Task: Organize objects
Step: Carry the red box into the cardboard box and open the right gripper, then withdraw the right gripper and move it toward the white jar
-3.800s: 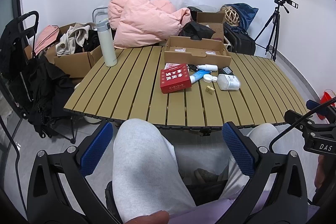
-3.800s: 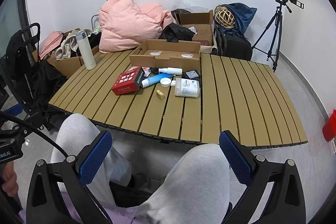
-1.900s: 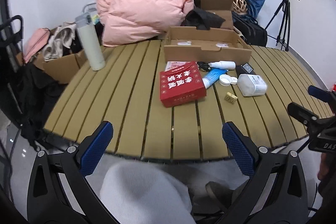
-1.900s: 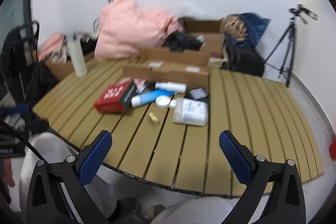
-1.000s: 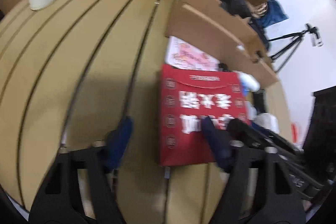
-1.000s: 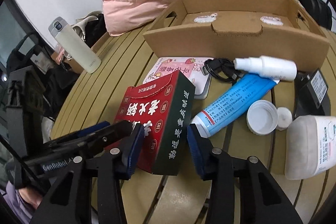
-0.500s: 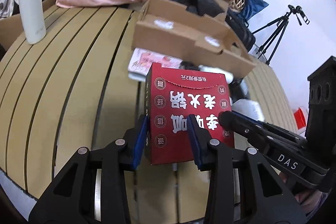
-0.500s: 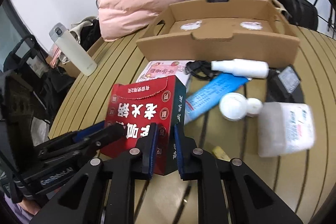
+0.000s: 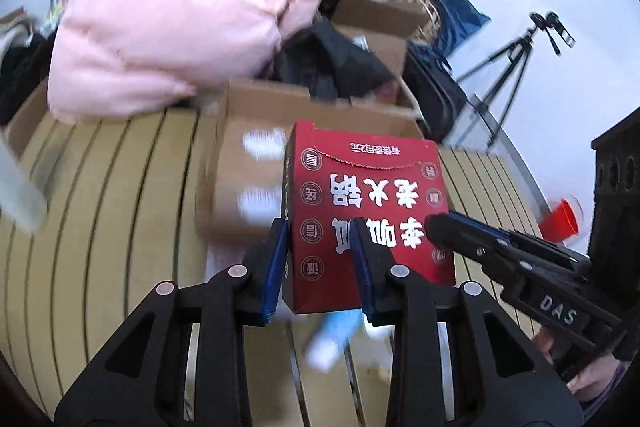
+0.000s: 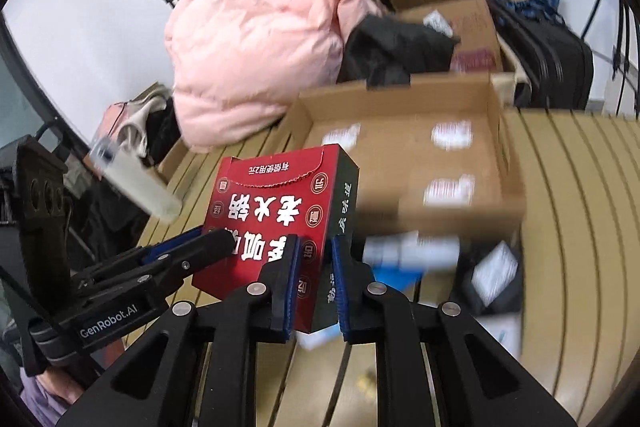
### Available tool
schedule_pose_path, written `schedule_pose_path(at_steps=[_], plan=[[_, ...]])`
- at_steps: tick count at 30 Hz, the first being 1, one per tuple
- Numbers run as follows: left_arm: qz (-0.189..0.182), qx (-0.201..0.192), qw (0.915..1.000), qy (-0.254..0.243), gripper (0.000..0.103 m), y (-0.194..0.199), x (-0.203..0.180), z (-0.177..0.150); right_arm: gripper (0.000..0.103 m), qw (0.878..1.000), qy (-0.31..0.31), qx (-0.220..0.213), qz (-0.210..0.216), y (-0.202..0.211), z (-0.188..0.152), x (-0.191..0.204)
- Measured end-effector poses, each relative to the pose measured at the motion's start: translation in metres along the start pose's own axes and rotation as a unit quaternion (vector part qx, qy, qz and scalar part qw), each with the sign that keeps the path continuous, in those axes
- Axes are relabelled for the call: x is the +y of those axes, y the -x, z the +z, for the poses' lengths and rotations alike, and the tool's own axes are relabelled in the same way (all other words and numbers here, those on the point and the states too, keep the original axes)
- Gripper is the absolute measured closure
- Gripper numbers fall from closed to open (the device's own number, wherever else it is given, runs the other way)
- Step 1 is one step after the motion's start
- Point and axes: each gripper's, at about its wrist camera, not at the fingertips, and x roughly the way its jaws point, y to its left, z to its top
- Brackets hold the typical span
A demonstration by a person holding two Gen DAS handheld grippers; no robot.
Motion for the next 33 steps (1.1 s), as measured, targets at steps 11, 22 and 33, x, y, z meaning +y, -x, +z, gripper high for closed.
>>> schedule_pose_path(at_steps=[11,22,33], plan=[[0.06,0.069,0.9958,-0.005,0.075,-0.131,0.047,0.087,0.085,0.998,-0.024,0.058,-0.008,-0.118,0.125,-0.034],[0.128,0.076,0.9876,-0.05,0.069,-0.18,0.062,0.066,0.086,0.989,-0.018,0.135,-0.059,-0.231,0.136,-0.059],[0.126,0.024,0.9905,-0.05,0.025,-0.088,0.037,0.065,0.086,0.986,0.018,0.125,-0.109,-0.162,0.13,-0.053]])
